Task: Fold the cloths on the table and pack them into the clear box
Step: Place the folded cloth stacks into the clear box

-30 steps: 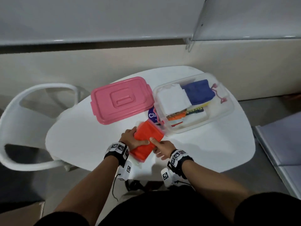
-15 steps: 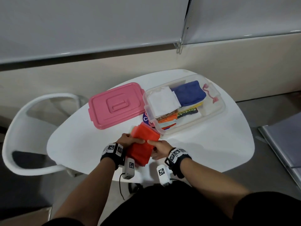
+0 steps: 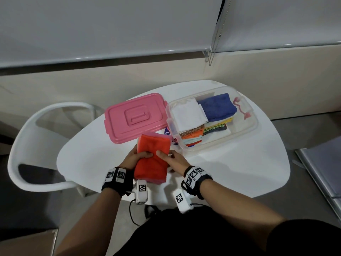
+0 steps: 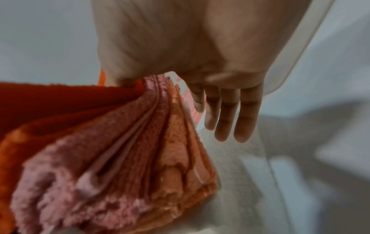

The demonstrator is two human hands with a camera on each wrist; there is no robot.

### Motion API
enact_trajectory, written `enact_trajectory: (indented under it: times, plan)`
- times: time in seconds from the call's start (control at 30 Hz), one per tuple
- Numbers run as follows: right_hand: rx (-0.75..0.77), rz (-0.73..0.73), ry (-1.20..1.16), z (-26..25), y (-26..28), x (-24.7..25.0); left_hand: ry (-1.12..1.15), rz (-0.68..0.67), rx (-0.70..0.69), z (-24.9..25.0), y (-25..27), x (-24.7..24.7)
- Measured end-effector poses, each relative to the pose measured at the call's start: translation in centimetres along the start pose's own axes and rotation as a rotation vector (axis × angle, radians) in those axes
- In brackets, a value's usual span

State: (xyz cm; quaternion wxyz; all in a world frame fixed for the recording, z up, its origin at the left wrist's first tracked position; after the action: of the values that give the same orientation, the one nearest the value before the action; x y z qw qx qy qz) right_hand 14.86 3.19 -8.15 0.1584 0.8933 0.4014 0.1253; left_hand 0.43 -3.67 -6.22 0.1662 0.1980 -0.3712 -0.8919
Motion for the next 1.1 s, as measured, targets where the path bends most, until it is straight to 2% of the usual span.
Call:
enact_trajectory:
  times: [0.1, 0.2, 0.27, 0.4, 0.53, 0.7, 0.87, 0.97, 1.1]
  plan:
    - [0.006, -0.064, -0.182, -2.1, 0.2, -2.0, 0.050, -0.044, -0.030, 0.9, 0.6, -0.1]
    - [0.096, -0.133, -0.388, -4.2, -0.1, -3.9, 0.071, -0.029, -0.080, 2.1, 1.2, 0.4]
    - [0.119, -0.164, -0.376, -5.2, -0.5, -4.4, 0.083, -0.017, -0.131, 3.3, 1.5, 1.0]
    - [0.133, -0.225, -0.225, -7.8, -1.7, -4.0, 0.088, -0.020, -0.251, 6.3, 2.3, 1.4]
    - [0.173, -0.183, -0.060, -11.2, -2.5, -0.8, 0.041, -0.081, -0.368, 10.3, 3.9, -0.6]
    - [0.306, -0.195, 0.263, -15.7, -1.2, 6.5, -0.221, 0.050, -0.502, 15.6, 5.2, -3.4]
    - [0.401, -0.207, 0.625, -18.8, -0.5, 15.3, -0.603, 0.001, -0.489, 17.6, 4.7, -11.6]
    - [0.440, -0.200, 0.910, -19.6, 0.1, 20.4, -0.697, -0.032, -0.457, 17.6, 2.9, -16.8]
    - [0.523, -0.245, 1.106, -19.2, 0.7, 25.2, -0.793, -0.024, -0.482, 16.8, 0.3, -23.6]
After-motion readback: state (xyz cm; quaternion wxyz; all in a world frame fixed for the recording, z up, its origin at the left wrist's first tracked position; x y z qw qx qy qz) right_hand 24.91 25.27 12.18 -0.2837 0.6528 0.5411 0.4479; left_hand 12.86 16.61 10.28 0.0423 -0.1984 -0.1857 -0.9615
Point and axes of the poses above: each hand's wrist, its own y-axis away from the middle knuckle, its own x-axis out of the back of the hand, z = x × y, the point moved 9 cm from there along -y, towards the middle knuckle, and after that the axes turned 15 degrees about x, right-handed, at the moved point
